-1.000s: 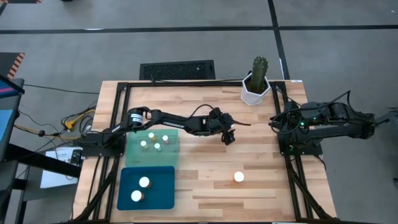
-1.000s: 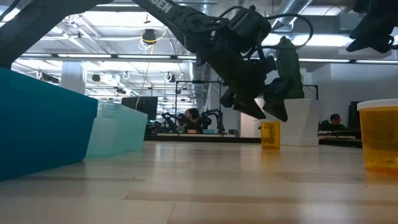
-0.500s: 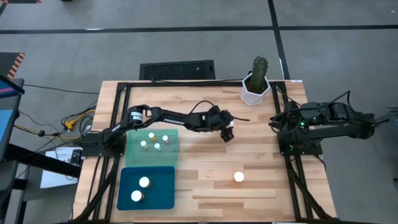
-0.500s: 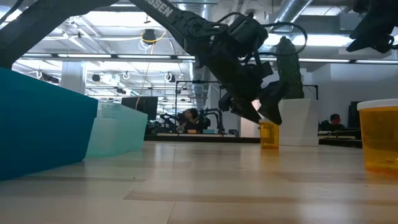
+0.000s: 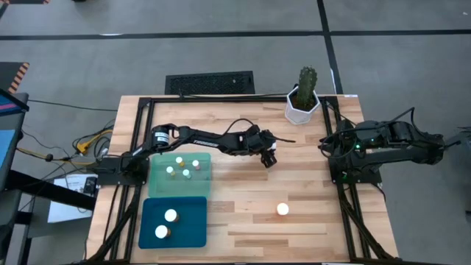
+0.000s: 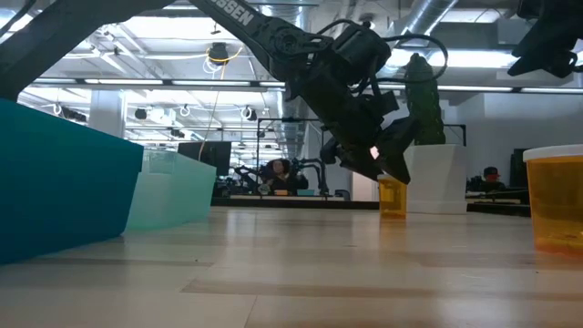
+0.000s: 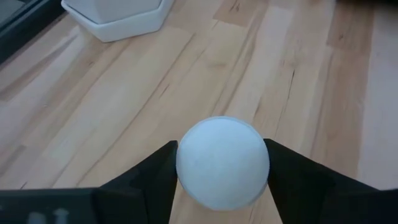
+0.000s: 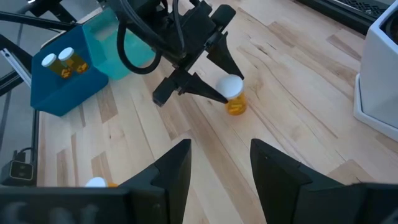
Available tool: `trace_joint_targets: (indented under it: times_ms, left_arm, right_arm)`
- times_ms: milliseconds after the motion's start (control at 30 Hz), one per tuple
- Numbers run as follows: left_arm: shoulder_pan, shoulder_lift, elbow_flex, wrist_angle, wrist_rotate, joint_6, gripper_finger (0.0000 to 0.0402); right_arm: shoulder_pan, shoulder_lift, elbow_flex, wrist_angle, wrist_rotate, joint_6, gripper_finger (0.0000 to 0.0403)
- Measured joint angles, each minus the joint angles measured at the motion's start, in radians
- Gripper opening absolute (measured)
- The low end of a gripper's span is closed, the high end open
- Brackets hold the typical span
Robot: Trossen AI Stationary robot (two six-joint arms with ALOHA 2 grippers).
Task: Pick and place medicine bottles into bin by pill shape (circle, oval)
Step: Put the top big orange pill bottle into the blue bin
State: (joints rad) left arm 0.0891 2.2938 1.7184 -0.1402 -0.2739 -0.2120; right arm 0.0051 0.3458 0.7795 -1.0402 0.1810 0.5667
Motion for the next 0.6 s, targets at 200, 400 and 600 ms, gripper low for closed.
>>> trace_joint_targets:
  times_ms: [200, 400, 600]
  left_arm:
    - [-0.025, 0.000, 0.052, -0.059, 0.004, -0.019, 0.0206]
    - [-0.084, -0.001, 0.177, -0.203, 0.007, -0.044, 0.0207]
    - [-0.179, -0.044, 0.294, -0.336, 0.006, -0.108, 0.0211]
  right_arm:
    - [0.000, 0.000, 0.000, 0.000, 0.000, 0.000, 0.0175]
    - [0.000, 0.000, 0.000, 0.000, 0.000, 0.000, 0.0175]
    - [0.000, 0.000, 0.000, 0.000, 0.000, -0.008, 0.0175]
